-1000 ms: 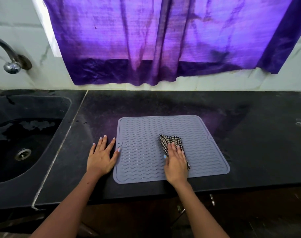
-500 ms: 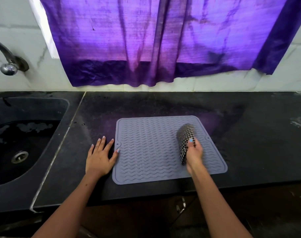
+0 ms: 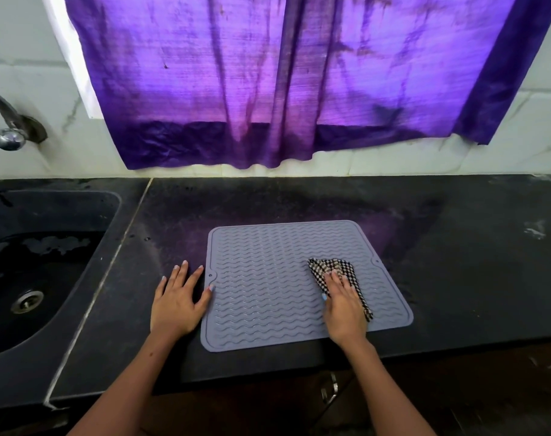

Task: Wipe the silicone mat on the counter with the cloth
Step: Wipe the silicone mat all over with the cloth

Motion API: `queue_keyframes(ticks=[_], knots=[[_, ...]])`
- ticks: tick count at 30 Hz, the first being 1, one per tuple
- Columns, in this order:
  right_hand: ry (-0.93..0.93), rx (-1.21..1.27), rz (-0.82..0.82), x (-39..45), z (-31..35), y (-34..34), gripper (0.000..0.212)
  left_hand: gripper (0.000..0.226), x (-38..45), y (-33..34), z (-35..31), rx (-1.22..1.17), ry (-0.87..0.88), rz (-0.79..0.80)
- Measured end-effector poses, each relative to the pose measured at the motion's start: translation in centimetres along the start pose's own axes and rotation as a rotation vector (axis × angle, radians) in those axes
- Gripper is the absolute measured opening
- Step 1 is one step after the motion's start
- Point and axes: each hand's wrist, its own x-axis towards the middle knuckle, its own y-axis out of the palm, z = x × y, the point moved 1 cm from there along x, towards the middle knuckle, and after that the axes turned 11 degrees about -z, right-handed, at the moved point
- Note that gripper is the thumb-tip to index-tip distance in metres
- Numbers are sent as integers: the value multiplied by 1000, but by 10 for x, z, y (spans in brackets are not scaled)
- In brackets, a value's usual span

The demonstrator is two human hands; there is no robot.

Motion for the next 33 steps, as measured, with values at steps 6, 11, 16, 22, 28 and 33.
queue_keyframes(ticks=[6,11,16,22,28,33], knots=[[660,1017,-210,28,-6,-33,38,84,1,0,2,8,10,10],[467,615,-489,33,-11,-67,44,84,1,1,2,19,10,11],[103,147,-120,24,-17,-21,52,83,1,2,3,-2,13,-5],[45,86,38,25,-30,-9,51,83,0,4,3,21,19,3],[428,702,49,44,-40,-31,37,81,0,4,3,-1,19,-9],[672,784,-284,59,-60,-63,35,82,2,1,2,-11,15,-12]])
